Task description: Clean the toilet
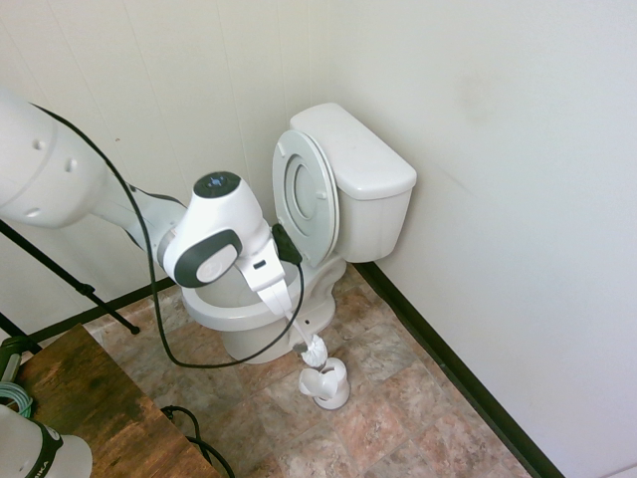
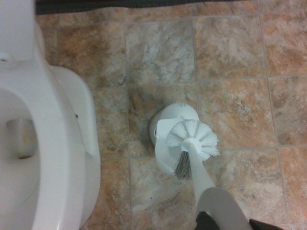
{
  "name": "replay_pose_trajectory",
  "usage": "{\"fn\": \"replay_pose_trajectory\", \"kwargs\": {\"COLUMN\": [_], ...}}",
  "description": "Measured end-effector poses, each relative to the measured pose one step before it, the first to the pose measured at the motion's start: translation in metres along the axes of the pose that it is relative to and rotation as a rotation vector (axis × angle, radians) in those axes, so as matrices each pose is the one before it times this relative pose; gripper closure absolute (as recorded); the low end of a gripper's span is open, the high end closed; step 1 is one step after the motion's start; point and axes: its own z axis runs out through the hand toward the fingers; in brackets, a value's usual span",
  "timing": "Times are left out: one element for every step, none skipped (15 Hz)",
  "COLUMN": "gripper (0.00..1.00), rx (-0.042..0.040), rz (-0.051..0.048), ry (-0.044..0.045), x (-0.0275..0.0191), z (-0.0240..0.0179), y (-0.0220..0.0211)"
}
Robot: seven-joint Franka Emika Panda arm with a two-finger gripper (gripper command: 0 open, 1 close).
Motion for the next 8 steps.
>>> {"fn": "replay_pose_trajectory", "kwargs": {"gripper": [1.0,1.0,1.0,1.0,1.0,1.0,1.0,1.0], "rx": [-0.00606,-0.00768,0.00411,0.00123,-0.00424,-0.00609,-0.00878,-0.00873], "rz": [0.00574,0.00143,-0.00172,-0.00603,-0.0035,-0.0008,0.00061,0.00269], "ry": [-0.00946,-0.01311,-0.00492,-0.00481,-0.00631,-0.00548,-0.00377,-0.00509], "x": [0.00233,0.00164,0.0012,0.00035,-0.00047,-0.00094,-0.00113,-0.0017], "z": [0.01597,0.02523,0.00022,0.00295,0.00688,0.00948,0.01121,0.01256], "y": [-0.00058,-0.01127,-0.00089,-0.00273,-0.00317,-0.0053,-0.0057,-0.00619]}}
